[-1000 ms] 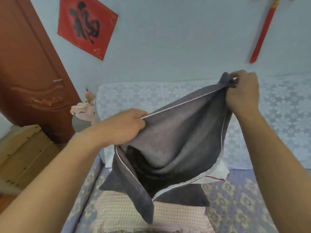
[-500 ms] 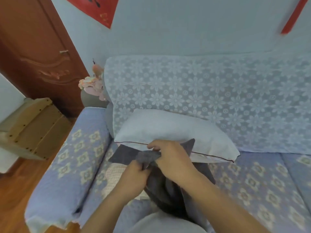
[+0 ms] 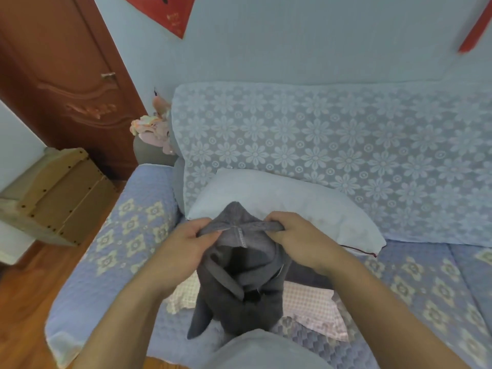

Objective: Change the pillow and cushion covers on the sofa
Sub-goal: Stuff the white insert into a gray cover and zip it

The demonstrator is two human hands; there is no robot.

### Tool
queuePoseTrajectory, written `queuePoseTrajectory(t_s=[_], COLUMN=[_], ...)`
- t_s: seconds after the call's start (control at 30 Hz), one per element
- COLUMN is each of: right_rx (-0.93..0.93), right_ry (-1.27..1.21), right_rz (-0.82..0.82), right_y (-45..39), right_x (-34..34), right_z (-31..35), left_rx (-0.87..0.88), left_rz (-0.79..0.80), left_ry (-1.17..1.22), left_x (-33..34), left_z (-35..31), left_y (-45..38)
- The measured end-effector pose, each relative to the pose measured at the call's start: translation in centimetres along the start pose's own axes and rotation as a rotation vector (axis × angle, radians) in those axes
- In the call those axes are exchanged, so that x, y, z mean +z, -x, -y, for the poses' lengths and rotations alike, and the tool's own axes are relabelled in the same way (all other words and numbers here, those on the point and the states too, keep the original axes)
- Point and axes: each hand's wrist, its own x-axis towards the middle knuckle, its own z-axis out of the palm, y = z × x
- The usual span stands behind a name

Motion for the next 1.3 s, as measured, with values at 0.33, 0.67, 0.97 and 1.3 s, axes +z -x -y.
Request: queuePoseTrajectory(t_s=[0.33, 0.67, 0.97, 1.3], right_rx=[0.003, -0.090, 0.007, 0.018], right_ry=[-0.252, 0.376, 0.014, 0.035], right_rz=[-0.406, -0.081, -0.332, -0.200], right_y=[-1.1, -0.2, -1.2, -1.0], right_x=[-1.6, -0.2, -2.9, -1.3], right_z=[2.7, 1.9, 1.3, 0.9], left_rx=[0.016, 0.027, 0.055, -0.021], left_rz=[0.166, -0.122, -0.025, -0.097], left_ry=[-0.075, -0.138, -0.153, 0.174], left_x=[1.2, 0.8, 3.5, 3.1], left_z=[-1.1, -1.6, -0.7, -1.1], left_y=[-0.6, -2.7, -2.8, -3.4])
